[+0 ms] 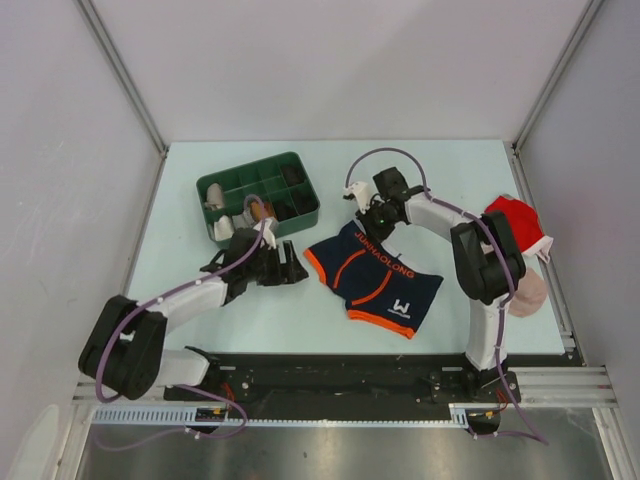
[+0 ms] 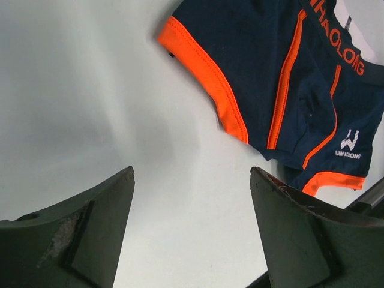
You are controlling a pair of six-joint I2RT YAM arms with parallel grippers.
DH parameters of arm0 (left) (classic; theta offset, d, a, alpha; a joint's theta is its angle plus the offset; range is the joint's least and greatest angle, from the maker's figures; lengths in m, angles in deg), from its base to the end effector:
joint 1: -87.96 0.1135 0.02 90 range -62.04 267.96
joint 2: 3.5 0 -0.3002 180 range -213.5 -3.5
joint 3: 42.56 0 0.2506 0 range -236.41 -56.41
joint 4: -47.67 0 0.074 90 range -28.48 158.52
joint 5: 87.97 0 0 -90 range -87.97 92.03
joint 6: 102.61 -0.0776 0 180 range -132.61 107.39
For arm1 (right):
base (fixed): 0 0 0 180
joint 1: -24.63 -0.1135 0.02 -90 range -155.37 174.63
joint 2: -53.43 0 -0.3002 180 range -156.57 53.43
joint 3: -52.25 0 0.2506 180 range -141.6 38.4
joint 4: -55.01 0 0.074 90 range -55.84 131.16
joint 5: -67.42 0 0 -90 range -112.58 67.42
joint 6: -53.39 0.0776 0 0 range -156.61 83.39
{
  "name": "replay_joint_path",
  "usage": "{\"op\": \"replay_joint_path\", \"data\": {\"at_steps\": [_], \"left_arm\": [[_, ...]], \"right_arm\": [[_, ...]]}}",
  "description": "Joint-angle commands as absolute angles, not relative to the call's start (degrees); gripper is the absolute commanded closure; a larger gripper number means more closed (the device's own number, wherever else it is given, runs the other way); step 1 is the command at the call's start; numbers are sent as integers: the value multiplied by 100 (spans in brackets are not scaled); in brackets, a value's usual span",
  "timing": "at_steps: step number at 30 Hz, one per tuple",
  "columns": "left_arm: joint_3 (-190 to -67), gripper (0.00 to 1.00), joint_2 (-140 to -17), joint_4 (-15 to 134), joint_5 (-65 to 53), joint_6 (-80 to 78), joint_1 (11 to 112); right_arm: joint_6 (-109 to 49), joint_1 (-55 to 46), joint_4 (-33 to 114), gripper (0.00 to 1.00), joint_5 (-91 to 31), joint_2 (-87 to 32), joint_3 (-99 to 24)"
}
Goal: Roll the underwear
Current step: Fold the underwear at the center of the board.
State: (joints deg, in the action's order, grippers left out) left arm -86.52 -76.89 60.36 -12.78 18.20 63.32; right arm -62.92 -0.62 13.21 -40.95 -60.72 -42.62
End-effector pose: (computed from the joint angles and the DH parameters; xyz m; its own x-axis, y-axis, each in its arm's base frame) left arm 0.2308 -0.1277 0.1781 -0.8183 -0.1694 -0.5493 0.1820 0.8301 -0.5272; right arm 0.3973 0.2144 0.1754 -0.4691 -0.6863 -0.5558 -0.8373 0.5457 0.0329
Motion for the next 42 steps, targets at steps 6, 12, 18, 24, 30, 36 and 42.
{"op": "replay_joint_path", "data": {"at_steps": [6, 12, 18, 24, 30, 36, 42], "left_arm": [[-10034, 17, -8497, 6397, -1371, 673, 6142], [-11035, 17, -9199, 6644, -1502, 225, 5940], [-12739, 17, -10305, 7461, -1652, -382, 5676], [-14408, 16, -11484, 8059, -1985, -654, 5658], [-15904, 16, -12680, 8709, -2047, -628, 5685], [-16863, 16, -13558, 8930, -2109, -382, 5702], [-17558, 16, -14122, 9149, -2161, -207, 5729]], "right_arm": [[-6210, 933, 1215, 99, -4271, -5811, -4255], [-6377, 1583, 1101, 97, -4210, -5907, -4264], [-6570, 2268, 715, 81, -5157, -5733, -4527], [-7088, 2665, 127, 50, -6414, -5924, -5281], [-7107, 2648, -919, 35, -7004, -7347, -7118], [-6957, 2253, -912, 24, -6303, -7893, -7674], [-7062, 2199, -1236, 27, -6028, -8437, -8174]]}}
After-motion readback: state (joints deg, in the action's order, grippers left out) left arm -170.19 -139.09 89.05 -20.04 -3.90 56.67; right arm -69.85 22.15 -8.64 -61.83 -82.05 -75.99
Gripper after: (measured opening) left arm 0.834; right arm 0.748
